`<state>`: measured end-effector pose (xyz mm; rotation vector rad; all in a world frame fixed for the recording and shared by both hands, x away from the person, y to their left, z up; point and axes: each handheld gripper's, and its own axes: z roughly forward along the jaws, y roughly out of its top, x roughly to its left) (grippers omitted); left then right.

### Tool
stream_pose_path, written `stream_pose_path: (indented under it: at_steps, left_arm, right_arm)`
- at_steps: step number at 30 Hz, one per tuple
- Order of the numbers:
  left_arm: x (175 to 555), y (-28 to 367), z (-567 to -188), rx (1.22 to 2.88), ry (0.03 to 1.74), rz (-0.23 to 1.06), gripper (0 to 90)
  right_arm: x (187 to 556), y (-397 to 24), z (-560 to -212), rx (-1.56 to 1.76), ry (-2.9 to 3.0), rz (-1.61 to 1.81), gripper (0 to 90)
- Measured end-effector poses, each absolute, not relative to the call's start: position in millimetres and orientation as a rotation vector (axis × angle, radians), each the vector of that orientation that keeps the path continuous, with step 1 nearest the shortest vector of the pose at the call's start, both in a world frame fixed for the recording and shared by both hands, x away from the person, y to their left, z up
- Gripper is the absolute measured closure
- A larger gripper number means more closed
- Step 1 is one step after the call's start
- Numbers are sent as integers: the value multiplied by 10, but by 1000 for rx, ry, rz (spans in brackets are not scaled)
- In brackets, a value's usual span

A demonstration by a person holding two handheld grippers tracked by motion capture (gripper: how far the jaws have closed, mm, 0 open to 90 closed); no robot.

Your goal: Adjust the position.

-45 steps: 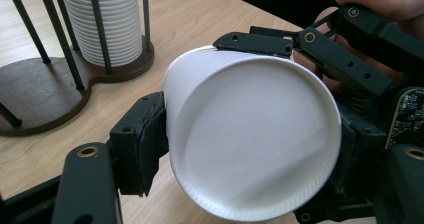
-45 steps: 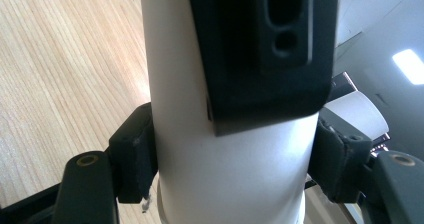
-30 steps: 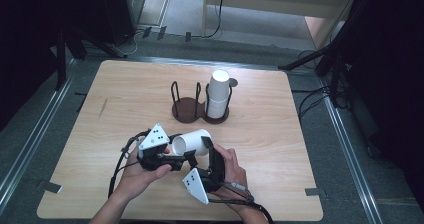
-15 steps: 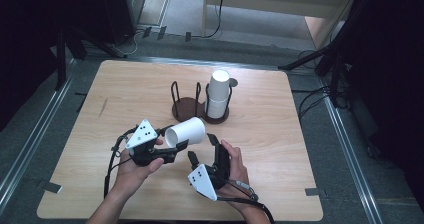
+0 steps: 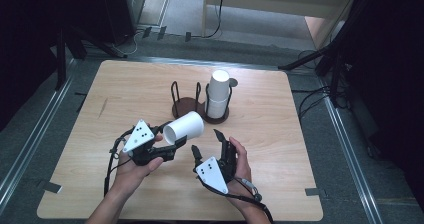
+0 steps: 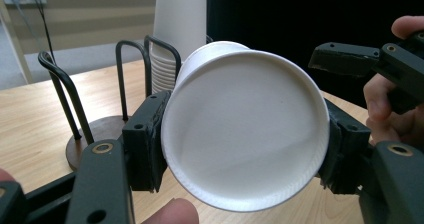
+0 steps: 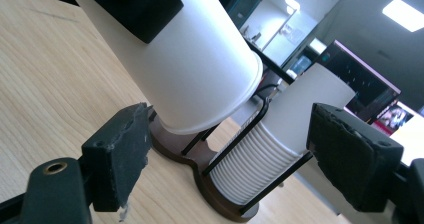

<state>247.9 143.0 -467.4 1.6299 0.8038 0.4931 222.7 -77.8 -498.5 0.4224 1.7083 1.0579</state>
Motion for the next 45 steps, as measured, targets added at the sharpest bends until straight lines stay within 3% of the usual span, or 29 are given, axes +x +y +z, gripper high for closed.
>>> stream_pose_path:
  at_steps: [19,36,45]
  left_arm:
    - [2517,1450,-4786,1583,831,552,339]
    - [2521,1437,-4816,1536,785,586,340]
    - [2516,1399,-4852,1514,767,587,339]
  right_arm:
    - [2217,-847,-4740,835,1722,1256,219]
    - [2286,-960,-4648,1449,1615,1657,16]
    - [2349,-906,-4645,1690,1538,1804,7]
